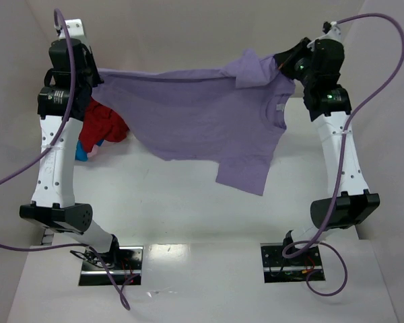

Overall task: Fold and stack the t-shirts
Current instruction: Flatten out the tshirt

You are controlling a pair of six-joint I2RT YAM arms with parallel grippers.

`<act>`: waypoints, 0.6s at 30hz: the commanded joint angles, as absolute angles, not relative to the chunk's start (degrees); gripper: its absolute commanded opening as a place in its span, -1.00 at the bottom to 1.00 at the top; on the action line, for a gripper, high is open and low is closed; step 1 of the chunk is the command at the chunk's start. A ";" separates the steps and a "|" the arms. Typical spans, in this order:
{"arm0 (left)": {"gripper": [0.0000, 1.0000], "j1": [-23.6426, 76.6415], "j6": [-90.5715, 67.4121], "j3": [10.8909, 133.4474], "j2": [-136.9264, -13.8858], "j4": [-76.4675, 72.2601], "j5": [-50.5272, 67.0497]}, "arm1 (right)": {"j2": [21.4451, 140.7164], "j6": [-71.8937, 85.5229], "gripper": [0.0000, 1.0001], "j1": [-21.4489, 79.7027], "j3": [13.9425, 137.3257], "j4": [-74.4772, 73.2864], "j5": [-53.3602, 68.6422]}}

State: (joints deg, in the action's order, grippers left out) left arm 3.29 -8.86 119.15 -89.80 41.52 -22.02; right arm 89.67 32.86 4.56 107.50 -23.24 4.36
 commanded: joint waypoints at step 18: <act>-1.00 2.55 -7.29 118.84 -71.40 39.99 -16.09 | 62.94 26.63 -1.00 -0.09 107.50 -25.04 5.00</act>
